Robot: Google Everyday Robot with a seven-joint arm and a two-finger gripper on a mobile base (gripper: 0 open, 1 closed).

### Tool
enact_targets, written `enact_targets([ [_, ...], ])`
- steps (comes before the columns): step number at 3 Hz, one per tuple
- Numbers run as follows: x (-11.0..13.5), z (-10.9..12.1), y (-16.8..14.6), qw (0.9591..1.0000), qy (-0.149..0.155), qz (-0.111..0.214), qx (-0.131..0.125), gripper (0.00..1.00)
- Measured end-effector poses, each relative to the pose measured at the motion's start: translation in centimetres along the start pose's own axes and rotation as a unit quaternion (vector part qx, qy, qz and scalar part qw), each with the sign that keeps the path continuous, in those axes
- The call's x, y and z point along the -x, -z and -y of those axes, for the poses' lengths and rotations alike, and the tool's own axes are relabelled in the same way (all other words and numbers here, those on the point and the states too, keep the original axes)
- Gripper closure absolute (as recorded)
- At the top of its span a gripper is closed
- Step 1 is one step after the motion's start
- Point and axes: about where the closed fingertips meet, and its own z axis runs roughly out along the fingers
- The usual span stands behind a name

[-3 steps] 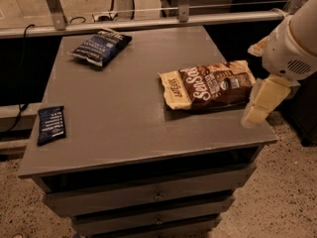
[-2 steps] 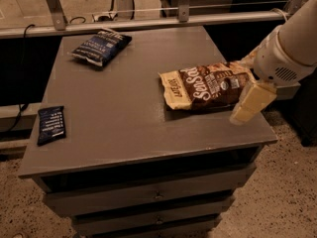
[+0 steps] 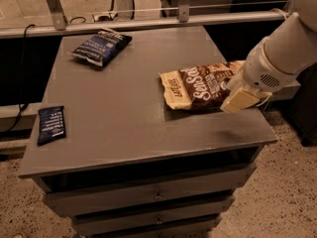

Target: Move brown chip bag near blue chip bag

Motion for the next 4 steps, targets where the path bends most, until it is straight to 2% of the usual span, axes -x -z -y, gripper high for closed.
enact_targets([
  [2, -0.1, 3.3, -1.0, 0.9994, 0.004, 0.018, -0.030, 0.01],
  [4, -0.8, 6.4, -4.8, 0.9982, 0.010, 0.047, -0.034, 0.00],
])
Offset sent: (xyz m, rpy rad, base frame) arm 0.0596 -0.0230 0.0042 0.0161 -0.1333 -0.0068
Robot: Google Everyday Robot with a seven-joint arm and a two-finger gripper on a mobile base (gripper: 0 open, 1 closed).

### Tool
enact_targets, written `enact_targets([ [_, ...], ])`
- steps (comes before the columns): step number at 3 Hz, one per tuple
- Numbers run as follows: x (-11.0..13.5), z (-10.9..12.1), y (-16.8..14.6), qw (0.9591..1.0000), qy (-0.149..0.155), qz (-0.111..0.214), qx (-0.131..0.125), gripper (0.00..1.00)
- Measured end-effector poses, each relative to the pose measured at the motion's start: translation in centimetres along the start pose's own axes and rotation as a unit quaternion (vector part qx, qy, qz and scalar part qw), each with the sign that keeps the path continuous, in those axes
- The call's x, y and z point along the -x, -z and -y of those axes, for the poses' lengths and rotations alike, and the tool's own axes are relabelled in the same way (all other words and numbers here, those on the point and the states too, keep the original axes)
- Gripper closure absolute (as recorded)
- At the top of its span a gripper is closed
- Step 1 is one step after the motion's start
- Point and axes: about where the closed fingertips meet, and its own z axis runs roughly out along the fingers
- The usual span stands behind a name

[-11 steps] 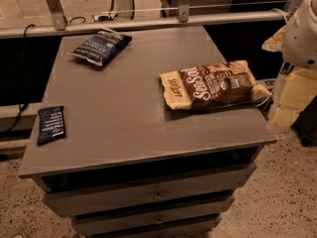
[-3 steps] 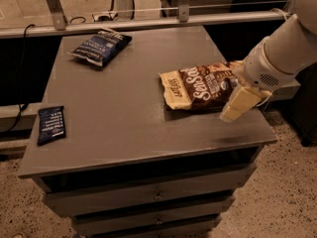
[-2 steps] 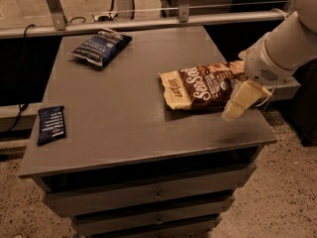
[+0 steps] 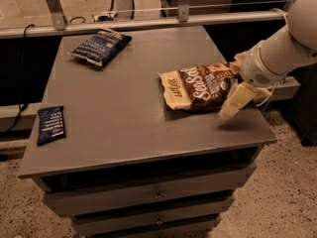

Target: Move brown chip bag near blue chip bag

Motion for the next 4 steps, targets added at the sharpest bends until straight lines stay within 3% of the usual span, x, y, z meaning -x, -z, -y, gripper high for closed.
enact_targets([
  [2, -0.2, 1.4, -0.8, 0.9997, 0.004, 0.020, -0.013, 0.41],
  [3, 0.4, 2.3, 0.0, 0.9994, 0.010, 0.025, -0.023, 0.65],
  [4, 2.6, 4.8, 2.6, 0.9976, 0.024, 0.038, -0.053, 0.88],
])
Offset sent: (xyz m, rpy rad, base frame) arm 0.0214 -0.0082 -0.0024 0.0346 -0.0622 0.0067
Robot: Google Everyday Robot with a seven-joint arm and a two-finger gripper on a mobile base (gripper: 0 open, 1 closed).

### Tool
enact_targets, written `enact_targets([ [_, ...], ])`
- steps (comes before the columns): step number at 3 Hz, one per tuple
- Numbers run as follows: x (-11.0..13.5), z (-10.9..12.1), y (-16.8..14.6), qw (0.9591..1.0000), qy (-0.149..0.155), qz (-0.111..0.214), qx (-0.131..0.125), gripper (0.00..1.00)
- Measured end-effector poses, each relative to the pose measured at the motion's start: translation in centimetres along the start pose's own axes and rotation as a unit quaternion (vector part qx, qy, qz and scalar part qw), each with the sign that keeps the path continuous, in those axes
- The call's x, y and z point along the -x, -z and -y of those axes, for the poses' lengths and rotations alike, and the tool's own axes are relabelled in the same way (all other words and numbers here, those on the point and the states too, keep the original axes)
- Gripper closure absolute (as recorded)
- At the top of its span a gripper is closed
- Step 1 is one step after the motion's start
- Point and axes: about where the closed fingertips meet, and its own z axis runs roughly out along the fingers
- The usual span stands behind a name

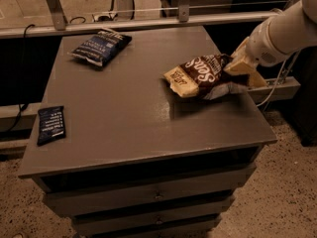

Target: Move brown chip bag near blue chip bag

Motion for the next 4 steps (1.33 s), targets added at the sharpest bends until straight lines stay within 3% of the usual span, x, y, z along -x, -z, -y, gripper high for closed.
enact_targets([
  [1, 2.5, 4.0, 3.9, 0.9988, 0.010, 0.000, -0.048, 1.00],
  [2, 3.2, 5.0, 4.9, 0.9980, 0.012, 0.006, -0.061, 1.00],
  [3, 3.7, 4.8, 4.4, 0.9978, 0.004, 0.019, -0.063, 1.00],
  [4, 5.7, 6.6, 1.5, 0.9959, -0.014, 0.041, -0.080, 1.00],
])
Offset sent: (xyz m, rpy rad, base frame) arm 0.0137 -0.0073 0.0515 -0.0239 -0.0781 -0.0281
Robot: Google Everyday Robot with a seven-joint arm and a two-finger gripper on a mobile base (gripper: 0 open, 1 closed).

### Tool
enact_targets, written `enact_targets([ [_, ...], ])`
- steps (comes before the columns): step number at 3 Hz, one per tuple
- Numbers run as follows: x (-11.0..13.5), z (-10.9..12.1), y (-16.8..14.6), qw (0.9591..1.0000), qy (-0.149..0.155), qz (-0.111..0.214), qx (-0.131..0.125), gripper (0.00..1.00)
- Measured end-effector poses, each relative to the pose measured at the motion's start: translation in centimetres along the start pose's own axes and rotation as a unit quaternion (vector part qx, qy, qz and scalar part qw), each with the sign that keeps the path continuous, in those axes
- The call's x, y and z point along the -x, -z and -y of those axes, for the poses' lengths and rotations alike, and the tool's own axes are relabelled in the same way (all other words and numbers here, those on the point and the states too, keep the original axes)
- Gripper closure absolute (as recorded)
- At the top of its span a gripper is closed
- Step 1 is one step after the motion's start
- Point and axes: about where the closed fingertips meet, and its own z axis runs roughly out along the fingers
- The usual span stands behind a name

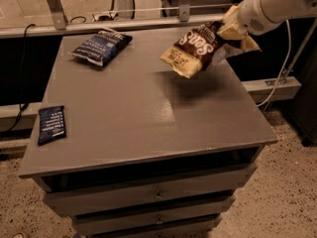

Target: Move brown chip bag near blue chip bag

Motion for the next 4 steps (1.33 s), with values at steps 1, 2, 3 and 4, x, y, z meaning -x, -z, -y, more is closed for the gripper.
enact_targets([
  [1, 2.6, 2.5, -4.5, 0.9992, -0.022, 0.016, -0.031, 1.00],
  [2, 5.4, 4.5, -9.2, 0.9973, -0.044, 0.028, -0.051, 1.00],
  [3, 8.1, 4.7, -13.5, 0.9959, -0.063, 0.037, -0.054, 1.00],
  [4, 10.3, 3.5, -16.6, 0.9949, -0.078, 0.046, -0.044, 1.00],
])
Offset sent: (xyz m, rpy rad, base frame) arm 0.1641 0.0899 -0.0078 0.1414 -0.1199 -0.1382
